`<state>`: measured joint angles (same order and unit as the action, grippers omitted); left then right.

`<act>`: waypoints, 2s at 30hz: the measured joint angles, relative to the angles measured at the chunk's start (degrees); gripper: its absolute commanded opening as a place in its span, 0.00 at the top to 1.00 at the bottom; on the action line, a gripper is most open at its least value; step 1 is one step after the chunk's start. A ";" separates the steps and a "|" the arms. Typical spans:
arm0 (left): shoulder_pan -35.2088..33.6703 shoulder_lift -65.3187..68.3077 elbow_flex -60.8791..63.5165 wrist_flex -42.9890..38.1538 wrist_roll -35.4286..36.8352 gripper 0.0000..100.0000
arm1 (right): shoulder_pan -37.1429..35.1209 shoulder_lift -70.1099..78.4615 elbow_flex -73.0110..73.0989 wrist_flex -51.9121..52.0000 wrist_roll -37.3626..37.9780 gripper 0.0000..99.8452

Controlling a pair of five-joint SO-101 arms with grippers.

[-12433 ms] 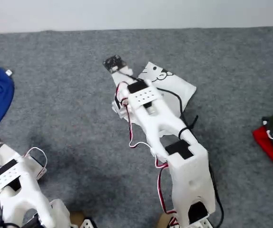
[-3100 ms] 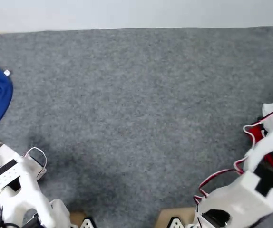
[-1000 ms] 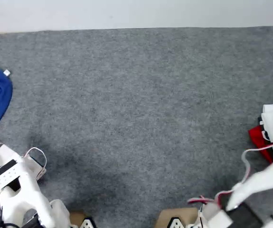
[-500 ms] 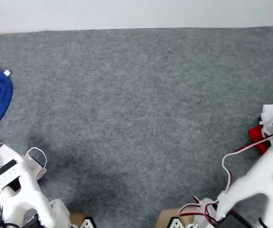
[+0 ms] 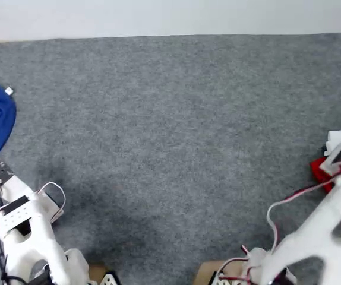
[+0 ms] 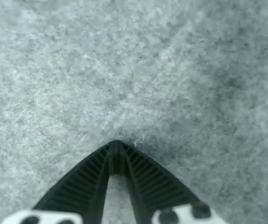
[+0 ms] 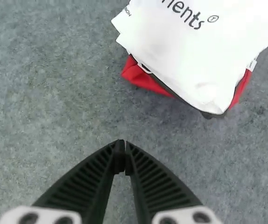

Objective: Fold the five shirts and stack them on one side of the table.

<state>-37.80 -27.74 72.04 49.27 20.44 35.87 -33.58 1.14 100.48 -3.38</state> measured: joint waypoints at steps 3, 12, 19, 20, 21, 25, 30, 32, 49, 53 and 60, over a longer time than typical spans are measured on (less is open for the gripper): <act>0.00 0.00 0.00 0.00 0.00 1.00 | 0.00 -6.24 6.95 0.00 0.00 0.99; 0.00 0.00 0.00 0.00 0.00 1.00 | 0.00 -23.47 25.93 -1.23 0.00 0.99; 0.18 0.00 0.00 0.00 0.00 1.00 | 0.00 -28.84 34.90 -4.57 2.29 0.99; 0.53 0.00 0.00 0.00 0.00 1.00 | 0.00 -29.10 36.31 -5.01 2.55 0.99; 0.97 0.00 0.00 0.00 0.00 1.00 | 0.00 -29.36 37.63 -5.63 2.81 0.99; 3.52 0.00 0.09 0.09 0.00 1.00 | 0.00 -29.45 39.74 -7.21 2.99 0.99; 4.57 0.00 0.09 0.09 0.00 1.00 | 0.00 -29.45 39.74 -7.56 3.08 0.99; 4.66 0.00 0.09 0.09 0.00 1.00 | 0.00 -29.45 39.74 -7.56 3.16 0.99; 5.36 0.53 -14.15 2.37 -0.26 1.00 | 0.00 -29.45 39.74 -8.70 3.16 0.99; 3.78 -1.67 -21.10 7.03 -11.78 1.00 | 0.00 -29.45 39.74 -9.14 3.16 0.99; 0.00 -3.25 -31.03 7.74 -35.34 1.00 | 0.00 -29.45 39.74 -9.14 3.16 0.99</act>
<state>-37.80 -30.99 41.01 57.01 -14.90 35.87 -63.03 40.88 91.34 -0.22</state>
